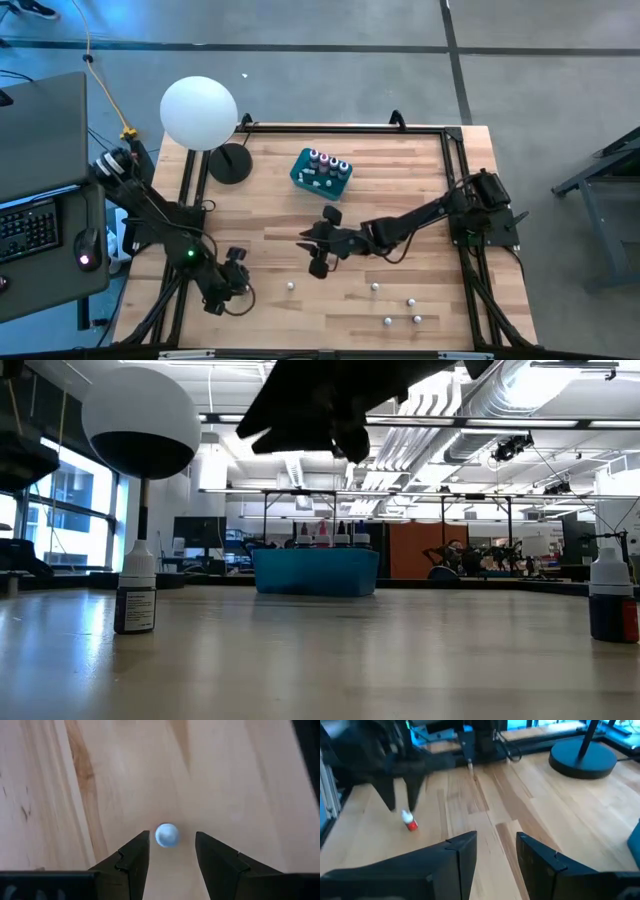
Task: Pick & Place food coloring
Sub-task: Put the red food coloring bottle into the blue bin
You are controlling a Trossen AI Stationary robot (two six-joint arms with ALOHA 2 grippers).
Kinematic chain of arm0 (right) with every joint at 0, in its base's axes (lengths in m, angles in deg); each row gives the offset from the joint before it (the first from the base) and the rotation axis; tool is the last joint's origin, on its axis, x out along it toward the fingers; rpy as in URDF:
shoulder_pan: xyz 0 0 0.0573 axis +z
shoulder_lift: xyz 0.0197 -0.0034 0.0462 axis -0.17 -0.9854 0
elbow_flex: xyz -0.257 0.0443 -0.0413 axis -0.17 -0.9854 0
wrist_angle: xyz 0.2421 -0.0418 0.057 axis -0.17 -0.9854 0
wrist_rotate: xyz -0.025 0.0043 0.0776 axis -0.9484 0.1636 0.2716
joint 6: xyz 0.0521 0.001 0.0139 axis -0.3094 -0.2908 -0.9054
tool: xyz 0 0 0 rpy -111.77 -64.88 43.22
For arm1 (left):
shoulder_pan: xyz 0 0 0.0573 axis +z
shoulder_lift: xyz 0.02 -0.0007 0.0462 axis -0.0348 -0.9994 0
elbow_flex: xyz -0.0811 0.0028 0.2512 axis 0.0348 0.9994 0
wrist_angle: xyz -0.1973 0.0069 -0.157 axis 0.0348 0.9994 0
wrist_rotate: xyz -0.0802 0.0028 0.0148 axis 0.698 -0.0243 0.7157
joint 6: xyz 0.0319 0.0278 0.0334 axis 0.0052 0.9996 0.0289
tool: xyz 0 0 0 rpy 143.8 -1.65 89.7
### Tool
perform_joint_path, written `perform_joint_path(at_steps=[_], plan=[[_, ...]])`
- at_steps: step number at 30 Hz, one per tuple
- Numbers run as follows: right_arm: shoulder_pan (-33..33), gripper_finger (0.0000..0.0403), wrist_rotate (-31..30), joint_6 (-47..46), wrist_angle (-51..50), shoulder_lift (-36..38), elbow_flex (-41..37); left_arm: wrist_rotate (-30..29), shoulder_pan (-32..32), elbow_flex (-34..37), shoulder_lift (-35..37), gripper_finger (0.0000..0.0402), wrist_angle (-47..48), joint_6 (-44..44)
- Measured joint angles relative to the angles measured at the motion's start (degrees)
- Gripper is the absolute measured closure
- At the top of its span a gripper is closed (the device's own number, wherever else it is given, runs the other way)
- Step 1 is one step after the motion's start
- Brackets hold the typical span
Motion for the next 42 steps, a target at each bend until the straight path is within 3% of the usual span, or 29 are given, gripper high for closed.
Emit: perform_joint_path(at_steps=[16, 25, 29, 33, 37, 42], plan=[[0.26, 0.0274, -0.41, 0.01, 1.69, 0.00, 0.02, -0.06, -0.02, -0.02, -8.03, 0.0250, -4.44, 0.28], [0.24, 0.0274, -0.41, 0.32, 1.67, 0.00, 0.02, 0.43, 0.00, -0.07, -8.30, 0.0337, -4.90, 0.32], [0.26, 0.0274, -0.06, 0.49, 1.69, 0.00, 0.02, -0.91, 0.02, -1.13, -7.82, 0.0350, -3.90, 1.09], [0.72, 0.0274, 2.68, 1.96, 0.41, 0.59, 0.02, -5.31, 2.25, -5.17, -7.29, 0.0327, -4.50, 7.38], [2.15, 0.0275, 5.04, 1.91, -3.07, 2.23, 0.02, -5.50, 7.01, -10.15, -7.29, 0.0313, -4.30, 21.02], [4.82, 0.0275, 1.62, 0.06, -18.66, 7.71, 0.01, -5.26, 16.85, -16.28, -7.27, 0.0330, -1.13, 36.67]])
